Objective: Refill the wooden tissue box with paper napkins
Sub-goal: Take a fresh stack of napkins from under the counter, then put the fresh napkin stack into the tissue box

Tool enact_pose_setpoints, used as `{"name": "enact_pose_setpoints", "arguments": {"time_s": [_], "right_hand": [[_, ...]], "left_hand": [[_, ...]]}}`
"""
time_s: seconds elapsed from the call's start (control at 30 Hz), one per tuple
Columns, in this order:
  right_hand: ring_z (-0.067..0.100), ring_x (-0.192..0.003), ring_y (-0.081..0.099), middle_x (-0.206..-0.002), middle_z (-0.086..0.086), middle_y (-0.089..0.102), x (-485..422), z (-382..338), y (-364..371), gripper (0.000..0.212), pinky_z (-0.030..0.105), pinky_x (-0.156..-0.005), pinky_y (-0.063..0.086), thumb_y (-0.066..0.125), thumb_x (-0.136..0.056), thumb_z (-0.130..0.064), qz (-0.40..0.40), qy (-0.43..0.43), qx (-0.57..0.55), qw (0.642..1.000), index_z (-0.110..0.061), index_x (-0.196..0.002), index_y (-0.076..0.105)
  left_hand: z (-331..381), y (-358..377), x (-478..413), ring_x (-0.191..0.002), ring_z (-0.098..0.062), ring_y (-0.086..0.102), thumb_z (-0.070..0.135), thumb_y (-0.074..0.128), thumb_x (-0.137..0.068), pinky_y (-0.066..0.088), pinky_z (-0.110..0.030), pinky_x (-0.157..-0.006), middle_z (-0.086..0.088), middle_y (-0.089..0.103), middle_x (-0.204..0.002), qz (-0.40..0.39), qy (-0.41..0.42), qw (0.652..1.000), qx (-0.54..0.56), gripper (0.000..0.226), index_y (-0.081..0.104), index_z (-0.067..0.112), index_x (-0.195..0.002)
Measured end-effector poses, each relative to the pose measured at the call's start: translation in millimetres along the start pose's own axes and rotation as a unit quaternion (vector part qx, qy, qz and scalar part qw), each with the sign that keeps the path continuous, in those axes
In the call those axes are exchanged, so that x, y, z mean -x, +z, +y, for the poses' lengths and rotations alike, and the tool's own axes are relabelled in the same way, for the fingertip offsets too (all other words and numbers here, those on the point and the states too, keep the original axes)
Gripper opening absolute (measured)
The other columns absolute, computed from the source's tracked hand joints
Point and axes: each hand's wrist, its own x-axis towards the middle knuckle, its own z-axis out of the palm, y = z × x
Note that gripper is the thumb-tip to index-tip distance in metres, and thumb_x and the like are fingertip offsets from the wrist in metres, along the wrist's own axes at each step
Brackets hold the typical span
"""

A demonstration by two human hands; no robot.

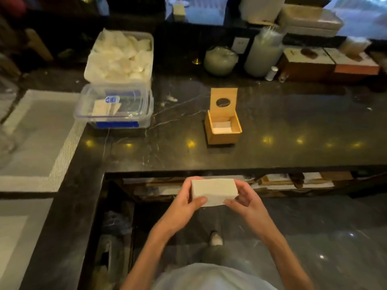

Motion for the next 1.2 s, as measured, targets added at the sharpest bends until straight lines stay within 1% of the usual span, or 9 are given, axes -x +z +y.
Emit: {"name": "enact_pose_setpoints", "arguments": {"time_s": [0.1, 0.2, 0.43, 0.57, 0.7, 0.83, 1.0, 1.1, 1.2], "right_hand": [[0.005, -0.119, 0.058, -0.129, -0.011, 0.062, -19.4, -5.7, -17.1, 0.057, 0.028, -0.093, 0.054, 0.067, -0.088, -0.008, 0.006, -0.019, -0.001, 1.000, -0.030, -0.137, 0.048], [0.005, -0.118, 0.060, -0.125, -0.012, 0.065, -43.6, -4.1, -43.4, 0.053, 0.029, -0.094, 0.053, 0.066, -0.089, -0.006, 0.036, -0.026, -0.014, 0.999, -0.031, -0.134, 0.052], [0.009, -0.117, 0.061, -0.122, -0.006, 0.068, -123.1, 6.1, -162.0, 0.047, 0.023, -0.097, 0.051, 0.068, -0.085, 0.001, 0.081, -0.042, 0.022, 0.996, -0.022, -0.125, 0.057], [0.007, -0.116, 0.061, -0.121, -0.007, 0.067, -175.4, 0.3, -231.8, 0.044, 0.023, -0.096, 0.051, 0.067, -0.086, 0.000, 0.106, -0.057, 0.040, 0.992, -0.021, -0.124, 0.057], [0.004, -0.115, 0.061, -0.121, -0.006, 0.066, -216.8, 7.6, -274.6, 0.042, 0.024, -0.097, 0.051, 0.067, -0.087, -0.004, 0.120, -0.049, 0.026, 0.991, -0.019, -0.126, 0.057], [0.008, -0.118, 0.060, -0.122, -0.006, 0.065, -243.9, 32.9, -294.1, 0.044, 0.027, -0.100, 0.050, 0.065, -0.087, 0.001, 0.106, -0.023, 0.046, 0.993, -0.025, -0.122, 0.056], [0.008, -0.136, 0.041, -0.148, -0.006, 0.044, -246.6, 74.1, -290.7, 0.074, 0.037, -0.114, 0.036, 0.067, -0.088, -0.004, 0.076, 0.030, 0.058, 0.995, -0.027, -0.149, 0.031], [-0.015, -0.133, 0.031, -0.151, -0.022, 0.026, -252.3, 72.3, -292.4, 0.089, 0.026, -0.115, 0.026, 0.066, -0.089, -0.004, 0.069, 0.046, 0.036, 0.996, -0.029, -0.155, 0.011], [-0.022, -0.128, 0.032, -0.144, -0.030, 0.029, -259.0, 72.0, -287.8, 0.092, 0.024, -0.113, 0.027, 0.065, -0.090, -0.006, 0.052, 0.052, 0.036, 0.997, -0.032, -0.154, 0.004]], "left_hand": [[14.5, 7.7, -26.5, -0.127, -0.011, 0.049, 0.009, 0.058, -0.095, 0.048, -0.035, -0.103, 0.004, 0.051, -0.134, -0.032, 0.006, 0.999, -0.024, 0.049, 0.037, 0.031, -0.135], [23.7, 22.2, -63.2, -0.127, -0.006, 0.048, 0.012, 0.064, -0.092, 0.049, -0.037, -0.104, 0.009, 0.047, -0.136, -0.068, 0.004, 0.995, -0.068, 0.062, 0.028, 0.033, -0.139], [38.2, 98.2, -195.6, -0.114, 0.007, 0.052, 0.003, 0.064, -0.088, 0.049, -0.025, -0.097, 0.008, 0.056, -0.123, -0.021, 0.026, 0.990, -0.140, 0.049, 0.043, 0.026, -0.126], [48.6, 144.5, -278.6, -0.115, 0.003, 0.054, 0.008, 0.068, -0.087, 0.051, -0.030, -0.097, 0.011, 0.059, -0.120, 0.006, 0.046, 0.987, -0.152, 0.046, 0.047, 0.031, -0.121], [52.7, 173.6, -336.4, -0.115, 0.005, 0.054, 0.010, 0.068, -0.088, 0.050, -0.022, -0.094, 0.011, 0.058, -0.119, 0.032, 0.054, 0.987, -0.145, 0.042, 0.048, 0.028, -0.120], [32.0, 181.3, -362.4, -0.118, 0.000, 0.054, 0.011, 0.070, -0.087, 0.050, -0.020, -0.096, 0.007, 0.058, -0.122, 0.030, 0.040, 0.987, -0.152, 0.044, 0.048, 0.022, -0.123], [-3.3, 179.9, -363.5, -0.126, -0.004, 0.048, 0.009, 0.069, -0.087, 0.043, -0.015, -0.102, 0.004, 0.053, -0.129, 0.005, -0.014, 0.983, -0.182, 0.052, 0.042, 0.025, -0.128], [-8.5, 180.5, -367.3, -0.126, 0.003, 0.047, 0.009, 0.068, -0.088, 0.041, -0.010, -0.099, 0.005, 0.053, -0.129, 0.004, -0.019, 0.985, -0.173, 0.053, 0.039, 0.025, -0.130], [-10.3, 180.8, -372.3, -0.126, 0.006, 0.045, 0.005, 0.063, -0.090, 0.041, -0.009, -0.099, 0.004, 0.052, -0.130, -0.012, -0.022, 0.983, -0.179, 0.053, 0.035, 0.026, -0.130]]}}
